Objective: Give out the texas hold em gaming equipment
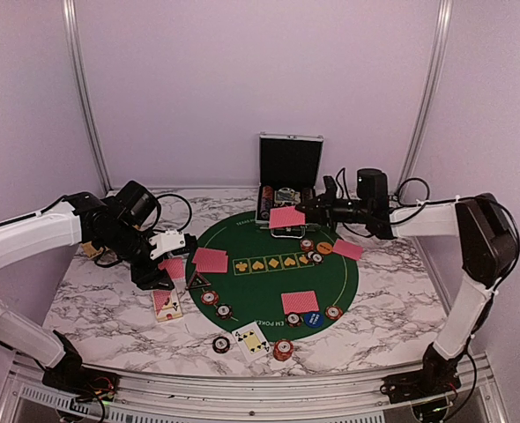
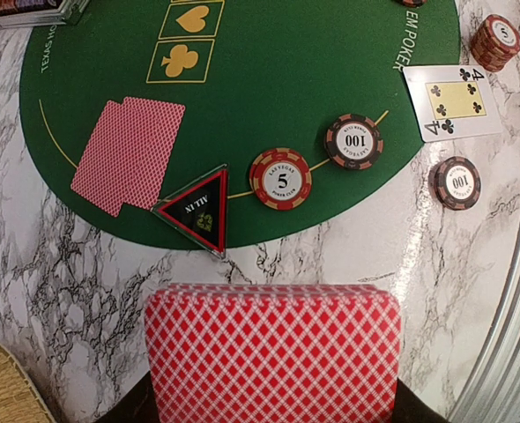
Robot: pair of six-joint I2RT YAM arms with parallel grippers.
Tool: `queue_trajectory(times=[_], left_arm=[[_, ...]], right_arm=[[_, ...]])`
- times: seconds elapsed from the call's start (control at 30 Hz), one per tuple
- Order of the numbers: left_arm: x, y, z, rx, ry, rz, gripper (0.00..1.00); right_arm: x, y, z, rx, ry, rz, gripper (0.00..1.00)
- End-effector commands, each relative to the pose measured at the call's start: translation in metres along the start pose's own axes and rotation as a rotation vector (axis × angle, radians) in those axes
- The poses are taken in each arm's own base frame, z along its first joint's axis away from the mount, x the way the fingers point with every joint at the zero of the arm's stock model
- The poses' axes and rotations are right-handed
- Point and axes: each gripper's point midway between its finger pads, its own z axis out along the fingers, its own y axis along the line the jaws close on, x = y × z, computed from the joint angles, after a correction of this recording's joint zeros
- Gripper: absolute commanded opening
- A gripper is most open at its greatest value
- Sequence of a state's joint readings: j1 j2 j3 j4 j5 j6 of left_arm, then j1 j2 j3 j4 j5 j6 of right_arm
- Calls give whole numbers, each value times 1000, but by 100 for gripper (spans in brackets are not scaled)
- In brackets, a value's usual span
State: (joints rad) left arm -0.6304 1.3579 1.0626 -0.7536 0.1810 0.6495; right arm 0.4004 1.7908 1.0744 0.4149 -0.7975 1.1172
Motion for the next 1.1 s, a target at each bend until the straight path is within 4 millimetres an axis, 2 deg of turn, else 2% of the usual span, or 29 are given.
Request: queue_trajectory(times=[0.0, 0.13, 0.3, 0.43, 0.67, 0.87, 0.93, 1.07], left_arm=[[-8, 2, -9, -24, -39, 5, 0], [-8, 3, -8, -24, -38, 4, 0], [-8, 3, -8, -25, -37, 5, 0], [-8, 3, -8, -25, -34, 4, 0], [-6, 3, -8, -24, -28, 2, 0], [-4, 1, -5, -15, -22, -1, 0], [-4, 0, -5, -13, -22, -4, 0], [-4, 0, -6, -13, -21, -6, 0]], right_arm=[[-37, -40, -50, 155, -117, -26, 0], [-63, -78, -90, 269, -223, 1, 0], [-80, -120, -126, 394, -320, 29, 0], [-88, -144, -138, 469, -351, 39, 0], [-98, -171, -154, 554, -389, 56, 0], [-95, -184, -157, 593, -385, 58, 0], [-100, -192, -169, 615, -407, 75, 0], [-97, -199, -171, 635, -398, 81, 0]])
